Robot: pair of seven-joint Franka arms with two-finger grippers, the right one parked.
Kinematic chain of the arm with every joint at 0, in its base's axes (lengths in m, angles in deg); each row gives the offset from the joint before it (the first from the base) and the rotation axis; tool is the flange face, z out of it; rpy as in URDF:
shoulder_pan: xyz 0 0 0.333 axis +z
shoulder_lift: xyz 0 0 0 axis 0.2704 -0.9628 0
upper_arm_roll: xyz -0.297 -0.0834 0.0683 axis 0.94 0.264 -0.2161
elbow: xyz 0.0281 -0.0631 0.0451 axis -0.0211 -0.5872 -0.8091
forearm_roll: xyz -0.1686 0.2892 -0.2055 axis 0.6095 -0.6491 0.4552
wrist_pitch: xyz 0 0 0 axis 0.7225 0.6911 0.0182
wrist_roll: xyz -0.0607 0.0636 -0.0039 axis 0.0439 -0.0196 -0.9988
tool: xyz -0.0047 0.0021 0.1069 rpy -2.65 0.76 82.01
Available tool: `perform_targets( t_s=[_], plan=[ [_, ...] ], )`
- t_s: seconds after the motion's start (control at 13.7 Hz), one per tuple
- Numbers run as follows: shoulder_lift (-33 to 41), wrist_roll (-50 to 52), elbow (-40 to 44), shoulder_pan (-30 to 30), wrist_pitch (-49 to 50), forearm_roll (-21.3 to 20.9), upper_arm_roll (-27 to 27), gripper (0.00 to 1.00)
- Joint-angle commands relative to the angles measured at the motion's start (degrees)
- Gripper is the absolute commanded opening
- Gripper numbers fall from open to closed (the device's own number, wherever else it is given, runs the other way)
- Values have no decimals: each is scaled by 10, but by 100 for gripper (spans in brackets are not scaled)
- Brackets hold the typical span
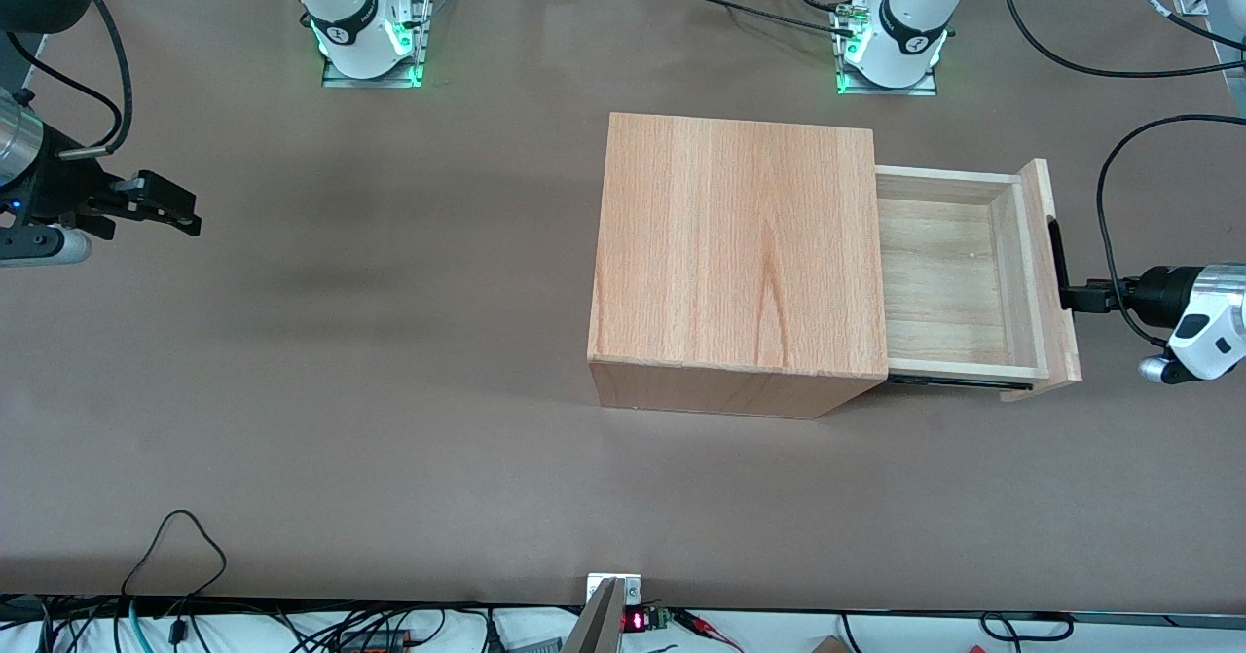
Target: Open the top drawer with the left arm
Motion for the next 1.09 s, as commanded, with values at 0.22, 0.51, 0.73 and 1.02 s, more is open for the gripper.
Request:
perform_targets(
  t_s=[0.22, 0.51, 0.73, 1.02],
  plan=[
    [-21, -28, 23, 27, -21, -35, -2, 100],
    [-23, -32, 23, 34, -21, -36, -2, 100],
    [-22, -31, 24, 38, -21, -36, -2, 100],
    [-12, -21, 27, 34, -19, -29, 5, 100]
  ],
)
